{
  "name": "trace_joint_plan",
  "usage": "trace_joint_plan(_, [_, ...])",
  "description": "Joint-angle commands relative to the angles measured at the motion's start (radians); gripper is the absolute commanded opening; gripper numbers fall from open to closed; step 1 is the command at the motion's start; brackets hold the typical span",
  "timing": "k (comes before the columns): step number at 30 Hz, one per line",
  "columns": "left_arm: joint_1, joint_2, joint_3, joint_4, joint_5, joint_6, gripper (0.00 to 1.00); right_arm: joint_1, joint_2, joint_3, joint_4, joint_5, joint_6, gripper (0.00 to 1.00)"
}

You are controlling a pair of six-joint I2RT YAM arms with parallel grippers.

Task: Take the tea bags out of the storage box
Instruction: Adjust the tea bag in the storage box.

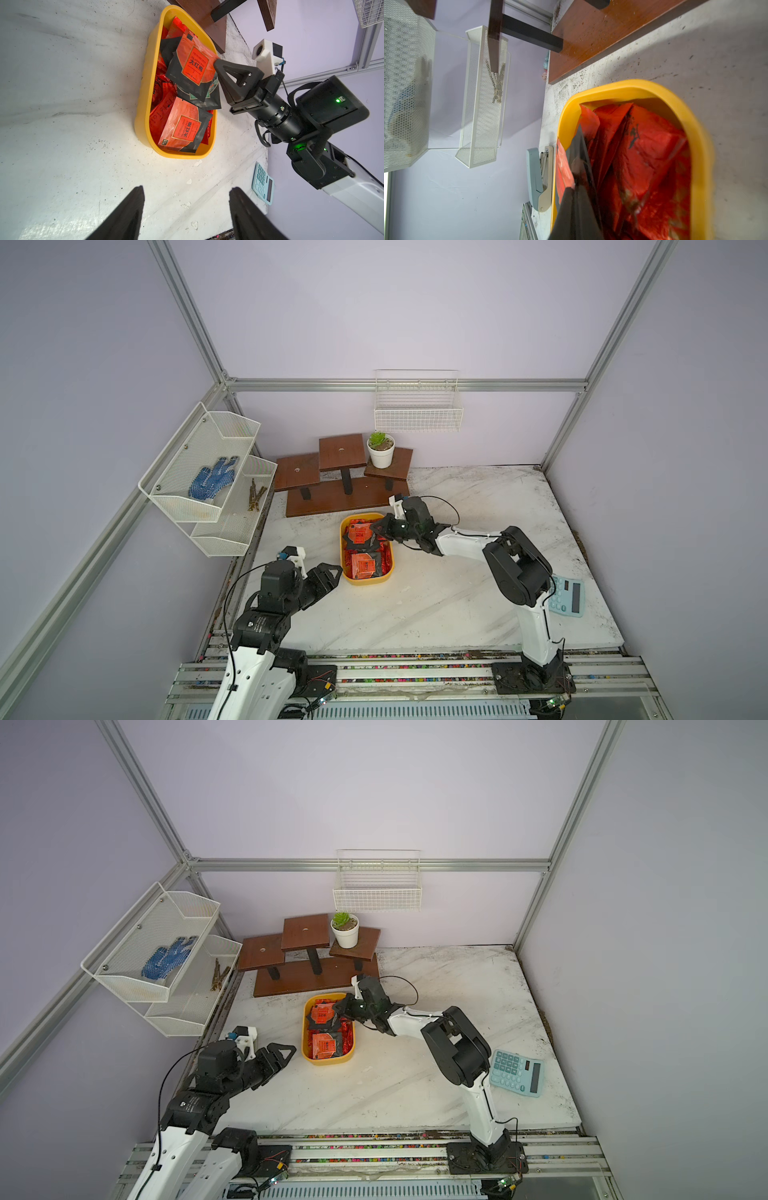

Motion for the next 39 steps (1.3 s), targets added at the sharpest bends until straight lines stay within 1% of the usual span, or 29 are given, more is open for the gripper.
trace_joint_plan(1, [-0.003,0.002,0.006,0.034,0.01,-0.021,0.68,-0.011,-0.071,-0.026,0.021,0.0,-0.026,0.0])
trace_joint_plan(8, [-0.003,0.006,0.0,0.047,0.02,-0.031,0.68,-0.022,-0.118,-0.099,-0.011,0.012,-0.056,0.0])
trace_joint_plan(17, [-0.003,0.003,-0.015,0.058,0.027,-0.039,0.68,-0.025,-0.125,-0.143,-0.027,0.019,-0.08,0.0])
trace_joint_plan(18, [-0.003,0.001,-0.014,0.059,0.029,-0.039,0.68,-0.027,-0.127,-0.144,-0.033,0.024,-0.086,0.02])
trace_joint_plan(22, [-0.003,-0.002,-0.019,0.061,0.028,-0.04,0.68,-0.029,-0.139,-0.14,-0.068,0.051,-0.112,0.21])
trace_joint_plan(26, [-0.003,-0.003,-0.02,0.063,0.031,-0.04,0.68,-0.029,-0.158,-0.135,-0.111,0.084,-0.142,0.35])
trace_joint_plan(28, [-0.003,-0.003,-0.021,0.066,0.031,-0.04,0.68,-0.029,-0.169,-0.135,-0.129,0.098,-0.154,0.4])
trace_joint_plan(33, [-0.003,-0.004,-0.024,0.072,0.03,-0.043,0.68,-0.028,-0.197,-0.143,-0.149,0.115,-0.171,0.43])
trace_joint_plan(39, [-0.003,-0.011,-0.03,0.072,0.032,-0.047,0.68,-0.025,-0.209,-0.14,-0.161,0.08,-0.163,0.4])
